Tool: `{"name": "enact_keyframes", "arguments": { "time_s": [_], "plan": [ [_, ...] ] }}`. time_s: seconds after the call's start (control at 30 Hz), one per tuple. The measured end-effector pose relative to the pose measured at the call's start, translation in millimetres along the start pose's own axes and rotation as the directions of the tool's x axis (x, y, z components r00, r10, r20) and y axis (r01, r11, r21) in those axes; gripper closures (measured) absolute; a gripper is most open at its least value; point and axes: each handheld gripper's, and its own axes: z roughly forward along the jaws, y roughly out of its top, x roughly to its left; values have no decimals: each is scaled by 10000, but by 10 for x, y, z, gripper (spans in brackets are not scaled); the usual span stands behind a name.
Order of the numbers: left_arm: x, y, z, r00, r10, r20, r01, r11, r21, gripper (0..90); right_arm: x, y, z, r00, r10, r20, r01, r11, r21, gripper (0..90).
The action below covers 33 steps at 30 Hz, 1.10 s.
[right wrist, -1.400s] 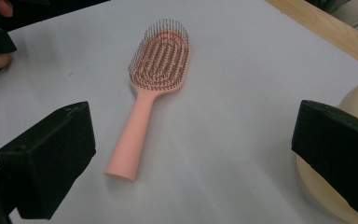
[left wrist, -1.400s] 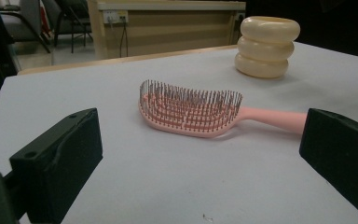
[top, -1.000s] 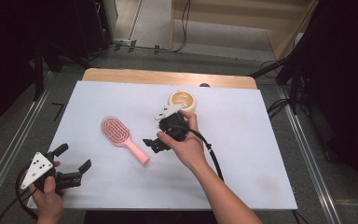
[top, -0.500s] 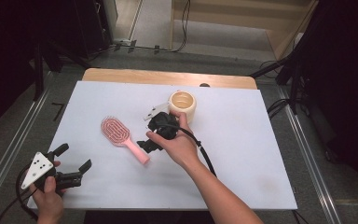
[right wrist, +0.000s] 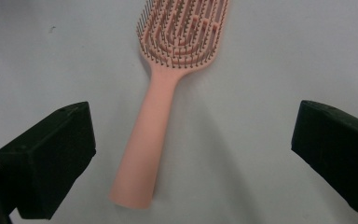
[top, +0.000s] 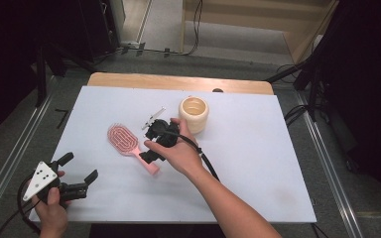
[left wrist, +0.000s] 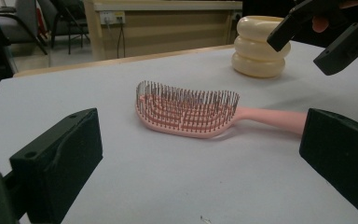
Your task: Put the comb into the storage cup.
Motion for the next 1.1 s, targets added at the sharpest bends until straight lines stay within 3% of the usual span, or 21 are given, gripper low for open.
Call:
{"name": "enact_keyframes", "arguments": {
  "time_s": [0.13,0.43,0.63,0.97,1.03,1.1],
  "plan": [
    [2,1,0,10000,-1,11,1,10000,-17,0,35,65,71,9999,111,-131,-104,9987,492,0],
    [2,2,1,10000,-30,3,30,10000,-26,0,74,153,168,9990,111,-426,-68,9950,999,0],
    [3,2,0,10000,-24,1,24,10000,-21,0,79,193,233,9982,397,-441,-327,9884,1481,0],
    [3,2,-1,10000,-15,-13,15,10000,-22,0,109,255,362,9967,646,-488,-551,9827,1769,0],
    [4,2,-1,10000,-29,-24,28,10000,-34,0,125,266,375,9960,863,-211,-814,9813,1744,113],
    [4,2,-1,10000,-38,-20,38,10000,-39,0,127,277,388,9946,1032,-56,-1008,9804,1692,118]
  ]
}}
